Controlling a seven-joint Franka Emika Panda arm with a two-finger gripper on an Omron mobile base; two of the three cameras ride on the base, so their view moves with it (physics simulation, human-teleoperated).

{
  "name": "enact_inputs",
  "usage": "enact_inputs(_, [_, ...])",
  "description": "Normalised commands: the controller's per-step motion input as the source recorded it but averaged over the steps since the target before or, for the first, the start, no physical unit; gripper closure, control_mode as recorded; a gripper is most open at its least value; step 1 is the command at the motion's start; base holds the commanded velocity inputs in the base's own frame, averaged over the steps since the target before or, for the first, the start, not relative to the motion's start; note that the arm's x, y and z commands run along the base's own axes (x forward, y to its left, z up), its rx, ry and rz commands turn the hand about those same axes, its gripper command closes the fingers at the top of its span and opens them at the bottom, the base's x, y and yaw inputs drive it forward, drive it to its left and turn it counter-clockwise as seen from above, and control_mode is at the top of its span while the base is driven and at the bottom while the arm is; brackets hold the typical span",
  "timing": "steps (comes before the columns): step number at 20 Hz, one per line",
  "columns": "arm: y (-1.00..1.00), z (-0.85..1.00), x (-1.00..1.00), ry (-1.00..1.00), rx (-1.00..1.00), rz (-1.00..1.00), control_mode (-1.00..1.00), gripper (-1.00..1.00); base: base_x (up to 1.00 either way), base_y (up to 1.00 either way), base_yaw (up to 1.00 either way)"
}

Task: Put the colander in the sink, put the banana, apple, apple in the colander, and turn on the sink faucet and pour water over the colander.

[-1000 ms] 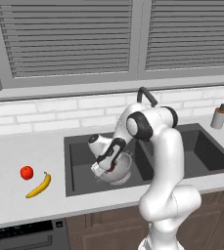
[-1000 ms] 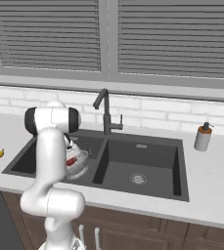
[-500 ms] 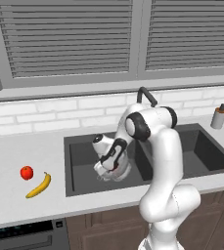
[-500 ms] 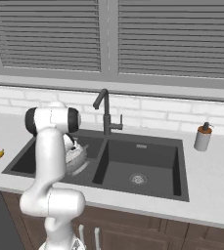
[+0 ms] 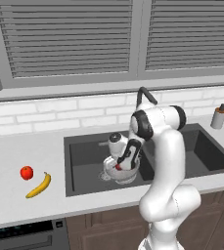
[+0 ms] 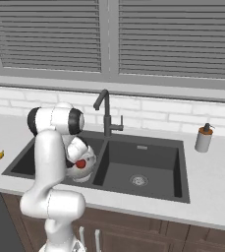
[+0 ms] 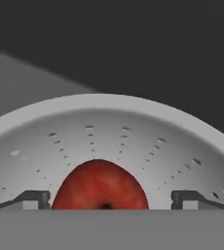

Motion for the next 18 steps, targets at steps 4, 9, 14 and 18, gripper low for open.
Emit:
enact_inputs(4, [0.00,0.37,-0.19,-0.28,0.14,-0.15,-1.00,-1.00,0.00,0.00,0.00])
enact_inputs(9, [0.00,0.48,-0.57,-0.27,0.17,-0.12,-1.00,-1.00,0.00,0.00,0.00])
enact_inputs(14, [0.14,0.50,-0.93,-0.31,0.14,-0.20,-1.00,-1.00,0.00,0.00,0.00])
enact_inputs(18, [0.43,0.59,-0.96,-0.40,0.16,-0.23,-1.00,-1.00,0.00,0.00,0.00])
